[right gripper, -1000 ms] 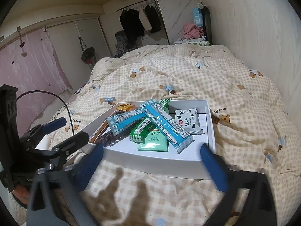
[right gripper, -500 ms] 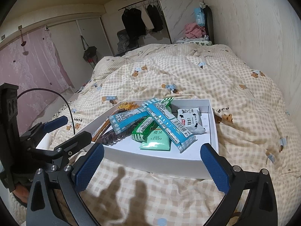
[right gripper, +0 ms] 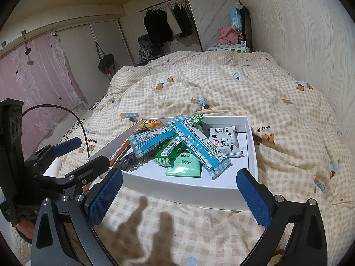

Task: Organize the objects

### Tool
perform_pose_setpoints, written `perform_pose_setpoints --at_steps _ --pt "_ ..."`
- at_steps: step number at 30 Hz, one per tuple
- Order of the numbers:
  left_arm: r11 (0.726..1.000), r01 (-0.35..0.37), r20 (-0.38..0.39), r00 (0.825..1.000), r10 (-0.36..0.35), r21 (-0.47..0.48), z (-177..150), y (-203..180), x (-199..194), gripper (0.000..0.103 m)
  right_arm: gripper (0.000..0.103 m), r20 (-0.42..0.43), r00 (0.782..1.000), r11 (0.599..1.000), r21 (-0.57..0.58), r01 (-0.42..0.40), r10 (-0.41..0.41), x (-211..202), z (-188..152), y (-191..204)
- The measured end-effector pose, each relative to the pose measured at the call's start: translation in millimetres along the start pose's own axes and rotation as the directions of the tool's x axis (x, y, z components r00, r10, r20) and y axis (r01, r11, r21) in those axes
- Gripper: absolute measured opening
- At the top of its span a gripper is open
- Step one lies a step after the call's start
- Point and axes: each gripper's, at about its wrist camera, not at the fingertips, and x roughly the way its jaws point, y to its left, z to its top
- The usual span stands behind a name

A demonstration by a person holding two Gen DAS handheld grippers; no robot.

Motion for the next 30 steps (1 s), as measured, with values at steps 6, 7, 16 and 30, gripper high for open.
perform_pose_setpoints --at_steps 6,7,16,30 --pt "1.0 0.001 -0.001 1.0 -0.001 0.0 0.2 -0.2 0.2 0.103 0.103 0.0 1.0 1.0 0.0 0.0 0.0 0.0 0.1 -0.1" --pt "1.0 0.004 -0.002 1.0 -0.004 0.002 -0.2 -0.4 0.5 0.103 0.103 0.0 1.0 1.0 0.0 0.0 0.0 0.0 0.2 -0.1" --pt "1.0 0.007 -0.008 1.0 -0.007 0.011 -1.8 -3.0 1.9 0.103 0.103 -0.001 1.0 1.0 0.001 0.0 0.0 -0.1 0.7 -0.1" --pt "1.0 0.011 -0.019 1.0 -0.011 0.013 -1.4 -2.3 3.0 0.103 0.103 -0.001 1.0 1.0 0.001 -0.001 0.001 -0.4 0.9 -0.2"
